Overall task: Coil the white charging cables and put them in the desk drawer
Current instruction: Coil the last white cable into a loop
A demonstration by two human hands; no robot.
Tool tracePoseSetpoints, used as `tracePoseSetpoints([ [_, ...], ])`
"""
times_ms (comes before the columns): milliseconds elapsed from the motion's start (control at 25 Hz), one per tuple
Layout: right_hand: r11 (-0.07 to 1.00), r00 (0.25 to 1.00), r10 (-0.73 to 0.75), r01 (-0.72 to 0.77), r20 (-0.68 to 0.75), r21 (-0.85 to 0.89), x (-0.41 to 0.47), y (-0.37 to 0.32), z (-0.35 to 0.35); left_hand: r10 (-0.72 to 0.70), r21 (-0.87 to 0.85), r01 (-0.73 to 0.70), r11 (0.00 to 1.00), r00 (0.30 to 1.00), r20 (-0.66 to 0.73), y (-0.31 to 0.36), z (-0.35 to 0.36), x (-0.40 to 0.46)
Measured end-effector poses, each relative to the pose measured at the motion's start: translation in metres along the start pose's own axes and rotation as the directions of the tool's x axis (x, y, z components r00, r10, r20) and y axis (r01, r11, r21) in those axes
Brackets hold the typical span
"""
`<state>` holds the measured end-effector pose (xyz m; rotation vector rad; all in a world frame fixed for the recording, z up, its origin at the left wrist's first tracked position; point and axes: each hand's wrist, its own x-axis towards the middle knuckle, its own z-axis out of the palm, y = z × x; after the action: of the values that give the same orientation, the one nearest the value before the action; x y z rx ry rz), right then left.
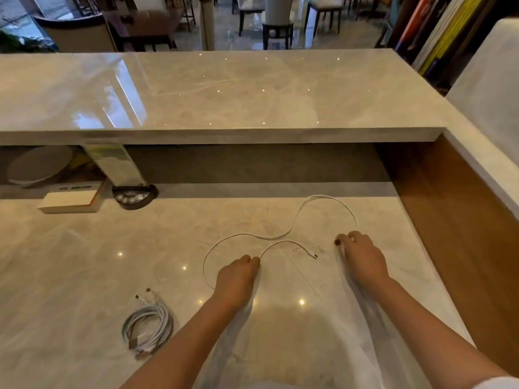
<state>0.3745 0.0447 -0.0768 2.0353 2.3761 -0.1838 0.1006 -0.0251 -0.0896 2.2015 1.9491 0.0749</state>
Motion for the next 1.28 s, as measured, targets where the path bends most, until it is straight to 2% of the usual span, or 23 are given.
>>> tracePoseSetpoints([
  [120,0.996,0.998,-0.066,0.066,0.0,0.062,0.007,-0.004,-0.003,-0.15,-0.314,0.122,0.942,0.986,-0.069,0.0,-0.005,0.011],
  [160,0.988,0.998,-0.064,0.063,0.001,0.141,0.008,-0.008,-0.006,-0.227,-0.46,0.167,0.872,0.971,-0.076,0.002,-0.011,0.016],
  [240,0.915,1.0,-0.007,0.01,-0.009,0.403,0.004,-0.021,-0.023,-0.331,-0.737,0.17,0.655,0.94,-0.078,0.008,-0.033,0.029],
  [280,0.822,1.0,0.022,-0.022,0.007,0.569,0.001,-0.029,-0.036,-0.365,-0.819,0.127,0.56,0.925,-0.106,0.011,-0.049,0.036],
  [320,0.684,0.999,0.034,-0.049,0.035,0.728,-0.003,-0.038,-0.051,-0.391,-0.86,0.088,0.503,0.91,-0.136,0.013,-0.064,0.044],
  [360,0.518,0.998,0.026,-0.064,0.059,0.853,-0.009,-0.048,-0.068,-0.382,-0.858,0.074,0.509,0.912,-0.147,0.017,-0.079,0.052],
  [400,0.364,0.998,0.006,-0.066,0.068,0.929,-0.015,-0.056,-0.086,-0.336,-0.81,0.078,0.581,0.929,-0.152,0.021,-0.092,0.058],
  [480,0.139,0.998,-0.024,-0.053,0.057,0.989,-0.024,-0.071,-0.118,-0.162,-0.632,0.034,0.774,0.976,-0.145,0.031,-0.112,0.063],
  [520,0.055,0.999,-0.023,-0.045,0.047,0.997,-0.027,-0.076,-0.132,-0.074,-0.624,-0.034,0.781,0.986,-0.146,0.041,-0.121,0.06],
  [560,-0.016,0.999,-0.013,-0.042,0.041,0.999,-0.029,-0.081,-0.143,0.007,-0.693,-0.103,0.713,0.99,-0.141,0.05,-0.13,0.055],
  [600,-0.078,0.999,0.001,-0.044,0.044,0.996,-0.03,-0.085,-0.152,0.071,-0.808,-0.131,0.575,0.991,-0.11,0.06,-0.137,0.047],
  [640,-0.136,0.999,0.013,-0.047,0.05,0.99,-0.03,-0.088,-0.159,0.129,-0.904,-0.098,0.417,0.99,-0.048,0.068,-0.141,0.038],
  [680,-0.194,0.999,0.023,-0.043,0.048,0.98,-0.03,-0.09,-0.164,0.184,-0.953,-0.045,0.3,0.983,0.011,0.074,-0.143,0.03],
  [720,-0.247,0.999,0.034,-0.028,0.038,0.969,-0.029,-0.092,-0.167,0.223,-0.965,-0.004,0.263,0.973,0.056,0.075,-0.14,0.023],
  [840,-0.355,0.994,0.111,0.025,0.015,0.935,-0.023,-0.087,-0.172,0.261,-0.946,-0.002,0.323,0.961,0.088,0.064,-0.12,0.006],
  [920,-0.41,0.979,0.203,0.054,0.033,0.911,-0.019,-0.079,-0.17,0.215,-0.946,0.034,0.321,0.971,0.108,0.049,-0.108,-0.003],
  [1000,-0.4,0.952,0.301,0.077,0.052,0.914,-0.017,-0.068,-0.162,0.15,-0.948,0.055,0.313,0.983,0.107,0.033,-0.106,-0.009],
  [1120,-0.27,0.895,0.443,0.068,0.061,0.96,-0.015,-0.053,-0.143,0.076,-0.935,0.08,0.346,0.991,0.113,0.01,-0.113,-0.01],
  [1200,-0.189,0.846,0.53,0.058,0.052,0.98,-0.014,-0.045,-0.135,0.085,-0.891,0.096,0.444,0.985,0.149,-0.005,-0.121,-0.009],
  [1280,-0.001,0.817,0.576,0.032,-0.026,0.999,-0.016,-0.043,-0.132,0.092,-0.865,0.109,0.49,0.98,0.176,-0.014,-0.128,-0.008],
])
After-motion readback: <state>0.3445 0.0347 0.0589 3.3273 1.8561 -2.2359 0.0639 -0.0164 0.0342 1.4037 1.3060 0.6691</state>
